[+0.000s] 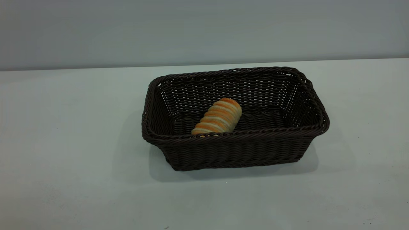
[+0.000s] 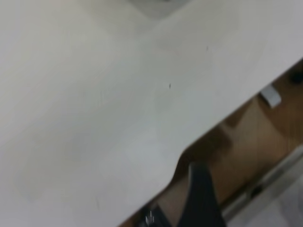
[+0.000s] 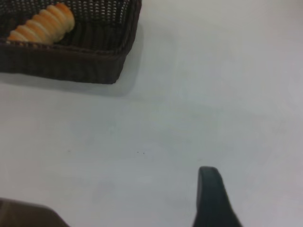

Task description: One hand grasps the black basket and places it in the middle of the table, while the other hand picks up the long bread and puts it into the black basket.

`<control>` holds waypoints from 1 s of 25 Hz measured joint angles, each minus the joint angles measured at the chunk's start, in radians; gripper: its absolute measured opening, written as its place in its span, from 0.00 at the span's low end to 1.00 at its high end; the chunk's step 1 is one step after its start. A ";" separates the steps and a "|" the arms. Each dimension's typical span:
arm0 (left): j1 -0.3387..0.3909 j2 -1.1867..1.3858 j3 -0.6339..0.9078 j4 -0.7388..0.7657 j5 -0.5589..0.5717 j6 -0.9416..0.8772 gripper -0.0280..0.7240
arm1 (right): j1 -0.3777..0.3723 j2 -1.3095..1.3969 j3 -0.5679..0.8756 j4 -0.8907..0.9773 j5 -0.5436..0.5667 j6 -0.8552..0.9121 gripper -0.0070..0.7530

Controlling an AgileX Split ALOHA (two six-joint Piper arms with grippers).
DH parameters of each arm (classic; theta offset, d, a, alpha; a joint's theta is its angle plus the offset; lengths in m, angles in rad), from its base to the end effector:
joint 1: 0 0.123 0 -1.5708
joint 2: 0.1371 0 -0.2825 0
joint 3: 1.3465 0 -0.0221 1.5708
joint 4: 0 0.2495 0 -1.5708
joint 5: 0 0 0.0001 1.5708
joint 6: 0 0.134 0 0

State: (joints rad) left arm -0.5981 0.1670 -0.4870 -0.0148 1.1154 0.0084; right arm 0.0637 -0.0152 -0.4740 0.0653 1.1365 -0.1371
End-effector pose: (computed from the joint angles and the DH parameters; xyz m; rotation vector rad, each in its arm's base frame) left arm 0.0424 -0.0310 0.2395 0.6865 2.1955 -0.3256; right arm 0.0295 0.0098 0.2408 -0.2190 2.1179 0.0360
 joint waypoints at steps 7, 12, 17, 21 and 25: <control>0.296 -0.107 0.000 -0.003 0.009 0.000 0.82 | 0.000 0.000 0.000 0.000 0.000 0.000 0.63; 0.511 -0.149 0.000 -0.003 0.011 0.000 0.82 | 0.000 0.000 0.000 -0.001 0.000 0.000 0.63; 0.586 -0.187 0.000 -0.003 0.014 0.000 0.82 | 0.000 0.000 0.000 -0.001 0.000 0.000 0.63; 0.594 -0.189 0.000 -0.003 0.014 0.000 0.82 | 0.000 0.000 0.000 -0.001 0.000 0.000 0.63; 0.594 -0.189 0.000 -0.003 0.014 0.000 0.82 | 0.000 0.000 0.000 -0.001 0.000 0.000 0.63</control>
State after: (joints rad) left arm -0.0039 -0.0224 -0.4868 -0.0177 1.1299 0.0084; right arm 0.0638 -0.0152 -0.4740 0.0643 1.1365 -0.1371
